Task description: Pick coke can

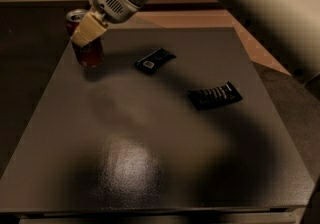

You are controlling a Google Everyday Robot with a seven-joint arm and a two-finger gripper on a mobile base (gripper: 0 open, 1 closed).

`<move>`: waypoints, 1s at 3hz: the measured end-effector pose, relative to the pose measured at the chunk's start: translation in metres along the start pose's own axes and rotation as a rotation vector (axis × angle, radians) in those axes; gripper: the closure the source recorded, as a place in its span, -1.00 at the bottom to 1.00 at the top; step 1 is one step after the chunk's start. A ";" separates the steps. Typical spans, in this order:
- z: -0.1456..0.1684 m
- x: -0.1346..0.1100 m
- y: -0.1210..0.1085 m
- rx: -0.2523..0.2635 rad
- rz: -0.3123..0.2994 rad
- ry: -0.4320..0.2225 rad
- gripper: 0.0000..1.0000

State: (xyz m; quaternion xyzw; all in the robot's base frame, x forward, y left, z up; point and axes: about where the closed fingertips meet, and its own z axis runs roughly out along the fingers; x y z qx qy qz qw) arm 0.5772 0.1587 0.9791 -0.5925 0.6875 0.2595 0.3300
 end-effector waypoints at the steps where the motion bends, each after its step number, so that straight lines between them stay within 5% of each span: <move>1: -0.025 -0.018 0.004 -0.015 -0.060 0.007 1.00; 3: -0.048 -0.034 0.010 -0.052 -0.113 -0.005 1.00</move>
Offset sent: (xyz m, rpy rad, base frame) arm -0.0189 -0.0217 0.0829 0.0040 -0.0686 0.1722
